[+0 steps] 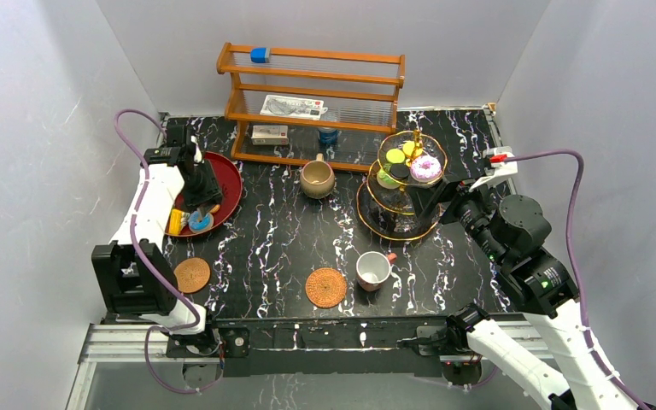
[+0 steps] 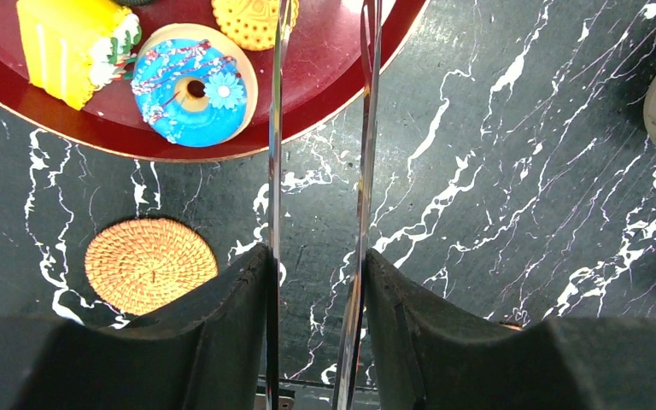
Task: Serve the afternoon tea
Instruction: Adjust the dessert on the tray.
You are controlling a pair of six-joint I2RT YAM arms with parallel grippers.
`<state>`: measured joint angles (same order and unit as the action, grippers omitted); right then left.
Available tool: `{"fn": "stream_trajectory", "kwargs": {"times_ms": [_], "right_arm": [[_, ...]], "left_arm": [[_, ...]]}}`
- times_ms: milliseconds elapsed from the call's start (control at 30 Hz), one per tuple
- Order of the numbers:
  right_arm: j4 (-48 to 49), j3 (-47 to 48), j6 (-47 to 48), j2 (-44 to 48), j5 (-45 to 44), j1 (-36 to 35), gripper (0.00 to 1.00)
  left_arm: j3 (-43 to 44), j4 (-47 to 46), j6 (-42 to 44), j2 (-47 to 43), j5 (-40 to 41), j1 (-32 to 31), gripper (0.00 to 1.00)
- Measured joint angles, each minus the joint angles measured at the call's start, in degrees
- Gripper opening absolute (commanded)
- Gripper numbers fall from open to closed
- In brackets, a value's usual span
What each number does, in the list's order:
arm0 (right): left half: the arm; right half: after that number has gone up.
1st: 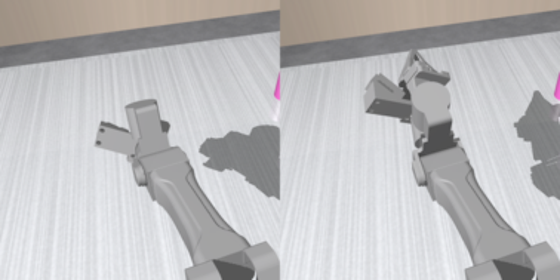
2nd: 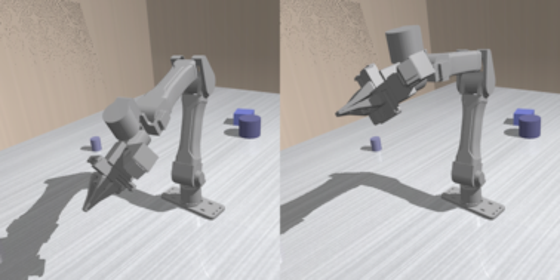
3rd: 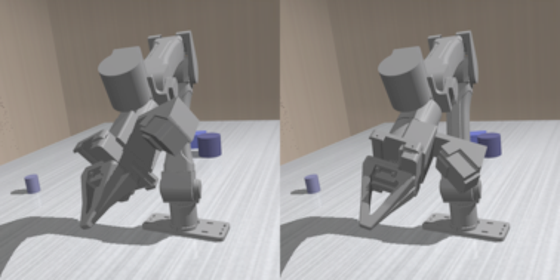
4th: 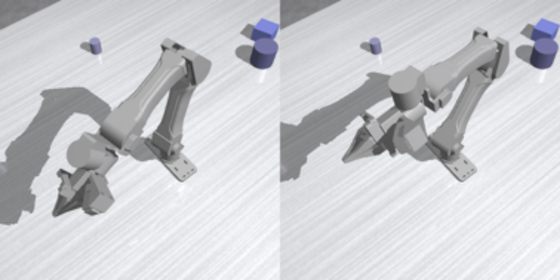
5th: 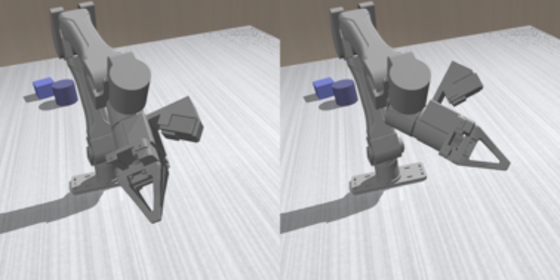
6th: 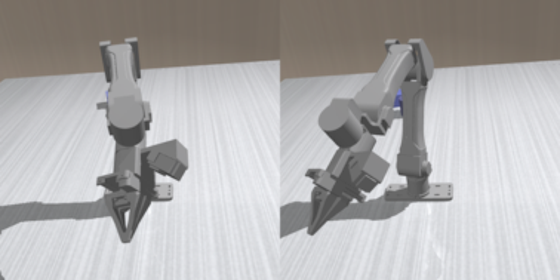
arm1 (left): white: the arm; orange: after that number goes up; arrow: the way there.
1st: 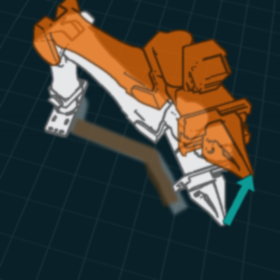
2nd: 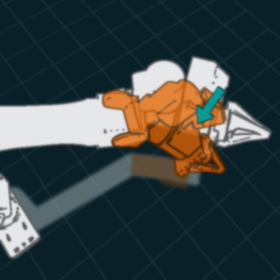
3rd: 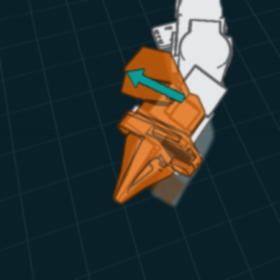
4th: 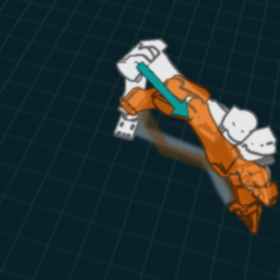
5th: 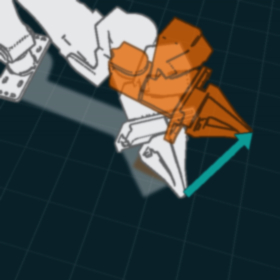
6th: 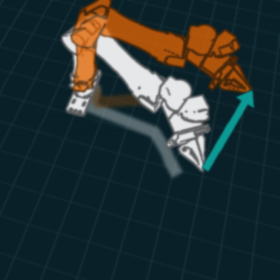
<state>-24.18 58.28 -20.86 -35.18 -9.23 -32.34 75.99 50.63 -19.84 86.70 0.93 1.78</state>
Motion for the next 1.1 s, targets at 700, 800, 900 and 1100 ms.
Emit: {"fn": "stream_trajectory", "kwargs": {"times_ms": [700, 800, 900, 1100], "right_arm": [[0.85, -0.07, -0.42, -0.42, 1.57, 0.0, 0.99], [0.87, -0.07, -0.42, -0.55, 1.73, 0.0, 0.99], [1.03, -0.13, -0.44, -0.55, 1.73, 0.0, 0.99], [1.33, -0.24, -0.44, -0.55, 1.7, 0.0, 0.99]], "left_arm": [[-1.51, 1.84, 0.98, -1.44, 1.57, 0.0, 0.37], [-1.53, 1.4, 1.03, -0.74, 1.42, -0.02, 0.36], [-1.79, 0.31, 1.05, -0.2, 1.38, 0.0, 0.36], [-3.48, -2.91, 1.07, 0.63, 0.33, 0.0, 0.36]]}}
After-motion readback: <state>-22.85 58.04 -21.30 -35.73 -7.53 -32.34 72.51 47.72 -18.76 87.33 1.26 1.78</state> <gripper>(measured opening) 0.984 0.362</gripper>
